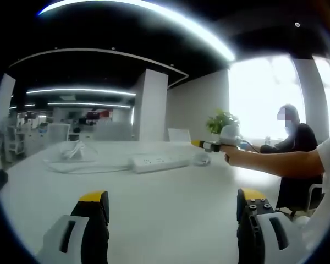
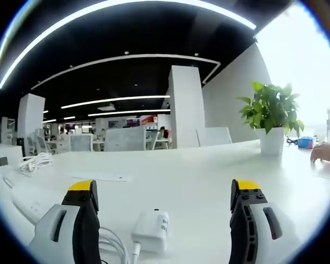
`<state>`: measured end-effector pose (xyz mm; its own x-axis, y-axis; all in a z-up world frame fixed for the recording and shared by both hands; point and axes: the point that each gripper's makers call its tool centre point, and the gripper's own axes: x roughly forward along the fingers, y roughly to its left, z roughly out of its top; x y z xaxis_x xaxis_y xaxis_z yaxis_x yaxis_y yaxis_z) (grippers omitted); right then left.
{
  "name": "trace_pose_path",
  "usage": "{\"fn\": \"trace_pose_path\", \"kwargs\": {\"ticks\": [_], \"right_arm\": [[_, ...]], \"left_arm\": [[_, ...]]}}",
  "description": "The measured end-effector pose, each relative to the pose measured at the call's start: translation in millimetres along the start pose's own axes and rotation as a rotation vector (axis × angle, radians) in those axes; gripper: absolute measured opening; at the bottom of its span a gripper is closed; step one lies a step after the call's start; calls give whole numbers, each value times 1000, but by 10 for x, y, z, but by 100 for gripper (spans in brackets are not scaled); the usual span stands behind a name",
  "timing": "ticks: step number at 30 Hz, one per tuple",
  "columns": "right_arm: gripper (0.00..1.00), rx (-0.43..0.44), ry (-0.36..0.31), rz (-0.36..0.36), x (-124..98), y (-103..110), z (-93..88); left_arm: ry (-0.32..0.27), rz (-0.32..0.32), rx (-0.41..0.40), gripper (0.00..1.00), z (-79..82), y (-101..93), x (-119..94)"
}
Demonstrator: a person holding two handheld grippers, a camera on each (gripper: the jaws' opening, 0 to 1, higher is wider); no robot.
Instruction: Straighten the power strip on the desk, plug the charger into it
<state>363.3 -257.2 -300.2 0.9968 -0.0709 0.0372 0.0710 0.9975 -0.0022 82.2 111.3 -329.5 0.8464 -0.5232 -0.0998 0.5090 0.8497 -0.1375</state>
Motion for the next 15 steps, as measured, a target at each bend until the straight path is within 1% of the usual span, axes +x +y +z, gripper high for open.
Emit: {"fn": "trace_pose_path", "kwargs": {"ticks": [5, 9, 13, 15], "right_arm": [[98, 15, 28, -10, -22, 4, -66], [98, 35, 71, -15, -35, -7, -173], [97, 69, 133, -24, -63, -24, -307], [96, 87, 175, -20, -70, -11, -389]], "left_arm": [[-2, -1, -1, 99, 2, -1, 6], [-3, -3, -1, 99, 5, -3, 8], [-2, -1, -4, 99, -2, 5, 3], [-3, -1, -8, 99, -7, 8, 1]]}}
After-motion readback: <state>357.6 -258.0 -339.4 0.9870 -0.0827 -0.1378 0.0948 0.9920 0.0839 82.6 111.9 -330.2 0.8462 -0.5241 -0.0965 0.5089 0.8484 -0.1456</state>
